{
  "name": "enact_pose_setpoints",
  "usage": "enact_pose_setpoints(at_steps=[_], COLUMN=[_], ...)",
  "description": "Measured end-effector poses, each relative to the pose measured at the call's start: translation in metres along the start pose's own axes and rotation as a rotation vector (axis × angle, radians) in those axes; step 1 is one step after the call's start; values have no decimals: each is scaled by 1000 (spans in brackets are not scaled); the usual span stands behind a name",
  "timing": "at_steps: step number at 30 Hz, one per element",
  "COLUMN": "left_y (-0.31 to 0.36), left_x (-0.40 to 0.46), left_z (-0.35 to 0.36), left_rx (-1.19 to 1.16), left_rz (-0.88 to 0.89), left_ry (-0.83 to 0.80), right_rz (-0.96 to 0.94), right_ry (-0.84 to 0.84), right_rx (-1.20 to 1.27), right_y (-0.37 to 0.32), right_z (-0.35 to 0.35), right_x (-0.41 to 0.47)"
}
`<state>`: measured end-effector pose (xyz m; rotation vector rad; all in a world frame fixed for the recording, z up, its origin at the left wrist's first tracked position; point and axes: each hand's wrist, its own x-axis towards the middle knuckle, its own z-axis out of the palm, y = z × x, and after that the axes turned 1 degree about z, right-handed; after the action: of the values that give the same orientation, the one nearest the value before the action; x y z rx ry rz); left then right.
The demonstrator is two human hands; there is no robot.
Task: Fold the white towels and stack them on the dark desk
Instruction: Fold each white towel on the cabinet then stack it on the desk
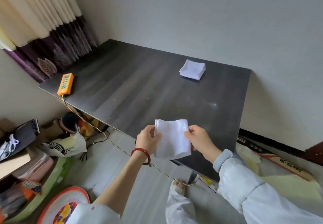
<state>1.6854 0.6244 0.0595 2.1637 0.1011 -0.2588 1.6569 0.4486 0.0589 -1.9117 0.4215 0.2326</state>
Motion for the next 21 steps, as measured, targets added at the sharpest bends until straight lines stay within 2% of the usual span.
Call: enact_pose_setpoints(at_steps=[3, 6, 12, 21], left_y=[20, 51, 110, 160], left_x=[86, 164, 291, 465], left_z=[2, 9, 40, 108], left_rx=[26, 35, 16, -15], left_rz=[2, 18, 116, 190], left_ry=[-15, -66, -161, -204], right_rz=[97, 128, 101, 107], right_ry=[-42, -2, 277, 551], right_rx=[52, 72, 34, -30], right_y=[-18, -35, -59, -79], right_z=[-11, -24, -64, -100], right_x=[77, 139, 246, 404])
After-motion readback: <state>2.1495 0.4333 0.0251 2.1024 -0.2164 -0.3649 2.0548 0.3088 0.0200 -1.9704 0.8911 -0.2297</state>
